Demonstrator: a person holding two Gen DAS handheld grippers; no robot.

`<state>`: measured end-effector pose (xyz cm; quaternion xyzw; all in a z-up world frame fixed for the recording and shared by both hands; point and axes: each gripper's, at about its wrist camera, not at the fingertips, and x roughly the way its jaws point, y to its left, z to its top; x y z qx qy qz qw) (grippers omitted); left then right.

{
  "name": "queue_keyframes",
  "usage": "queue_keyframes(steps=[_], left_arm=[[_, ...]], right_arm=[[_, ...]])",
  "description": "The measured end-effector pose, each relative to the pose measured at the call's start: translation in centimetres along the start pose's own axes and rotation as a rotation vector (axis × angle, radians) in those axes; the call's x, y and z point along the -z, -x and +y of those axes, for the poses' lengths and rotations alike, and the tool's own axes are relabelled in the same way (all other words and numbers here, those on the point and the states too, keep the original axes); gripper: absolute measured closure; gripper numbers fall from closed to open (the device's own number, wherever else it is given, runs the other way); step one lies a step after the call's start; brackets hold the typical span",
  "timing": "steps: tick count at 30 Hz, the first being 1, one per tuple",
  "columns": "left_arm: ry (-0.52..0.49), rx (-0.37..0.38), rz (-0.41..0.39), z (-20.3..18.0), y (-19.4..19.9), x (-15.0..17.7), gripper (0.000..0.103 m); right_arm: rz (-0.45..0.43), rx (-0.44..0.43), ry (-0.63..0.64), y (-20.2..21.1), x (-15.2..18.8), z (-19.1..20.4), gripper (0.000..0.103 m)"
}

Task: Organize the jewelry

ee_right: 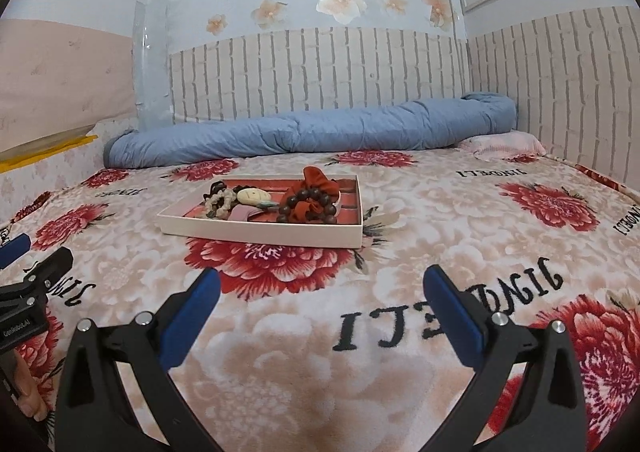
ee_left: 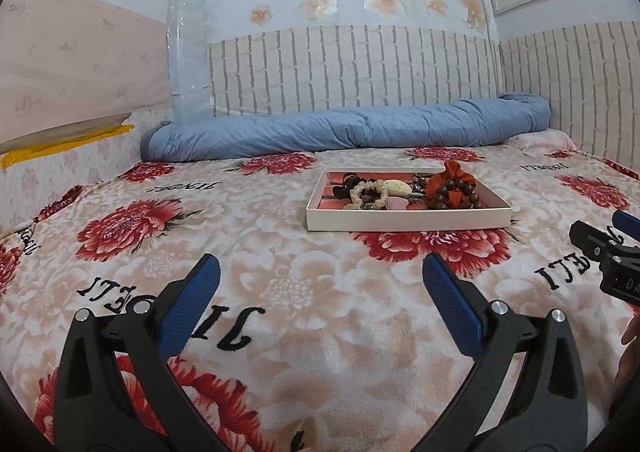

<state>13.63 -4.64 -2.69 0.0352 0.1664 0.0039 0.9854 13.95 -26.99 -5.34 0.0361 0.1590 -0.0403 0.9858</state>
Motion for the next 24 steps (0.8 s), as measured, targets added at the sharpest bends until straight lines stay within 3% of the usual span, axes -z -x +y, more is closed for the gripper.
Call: queue_keyframes(steps=[24], left_arm=[[-0.016,0.003,-0.012,-0.49,0.14,0.19,0.005]], right_arm=[[0.004,0.005,0.006,-0.07,0.05,-0.15,0.004]])
